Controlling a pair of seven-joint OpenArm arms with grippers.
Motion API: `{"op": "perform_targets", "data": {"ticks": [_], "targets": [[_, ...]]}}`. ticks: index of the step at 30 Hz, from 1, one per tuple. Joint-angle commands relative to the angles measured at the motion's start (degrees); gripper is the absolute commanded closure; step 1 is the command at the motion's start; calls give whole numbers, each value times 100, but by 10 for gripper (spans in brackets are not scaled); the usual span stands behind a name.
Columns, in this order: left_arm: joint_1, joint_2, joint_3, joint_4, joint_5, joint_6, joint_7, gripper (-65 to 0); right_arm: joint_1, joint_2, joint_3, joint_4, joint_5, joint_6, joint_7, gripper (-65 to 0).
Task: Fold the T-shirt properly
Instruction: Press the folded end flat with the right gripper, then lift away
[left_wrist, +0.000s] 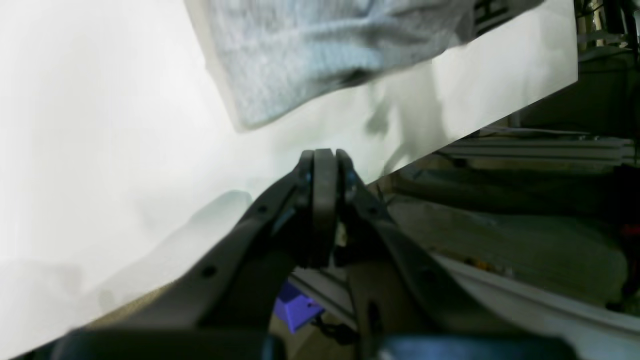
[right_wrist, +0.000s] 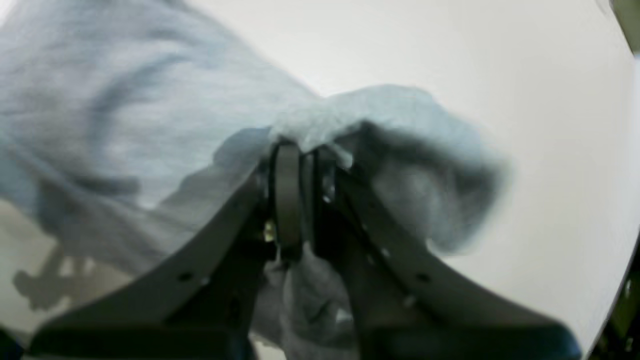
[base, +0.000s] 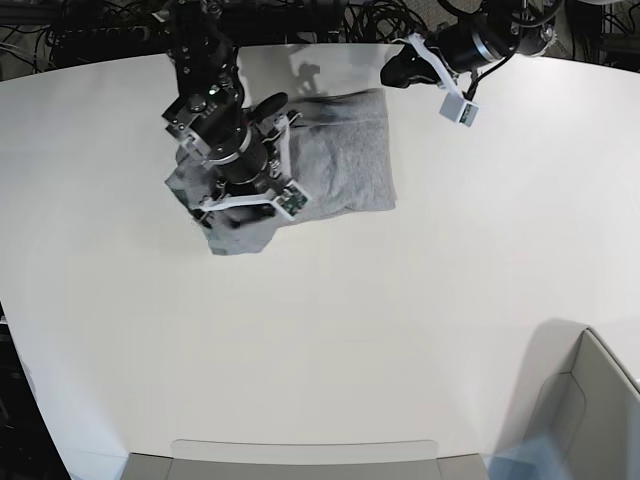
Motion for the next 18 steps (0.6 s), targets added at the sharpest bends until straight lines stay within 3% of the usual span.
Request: {"op": "perform_targets", "data": {"ticks": [1, 8, 14, 18], "targets": [[32, -32, -12, 78, -68, -32, -43, 0, 97, -150, -239, 103, -3, -1, 195, 0], [23, -32, -12, 78, -68, -32, -69, 0, 255, -502, -1127, -99, -785, -1, 195, 0], [14, -32, -12, 78, -77, -32, -69, 0, 502, -493, -1391, -793, -917, -1, 195, 0], [14, -32, -12, 78, -77, -32, -69, 0, 528, -511, -1619, -820, -829, -1, 203, -164]]}}
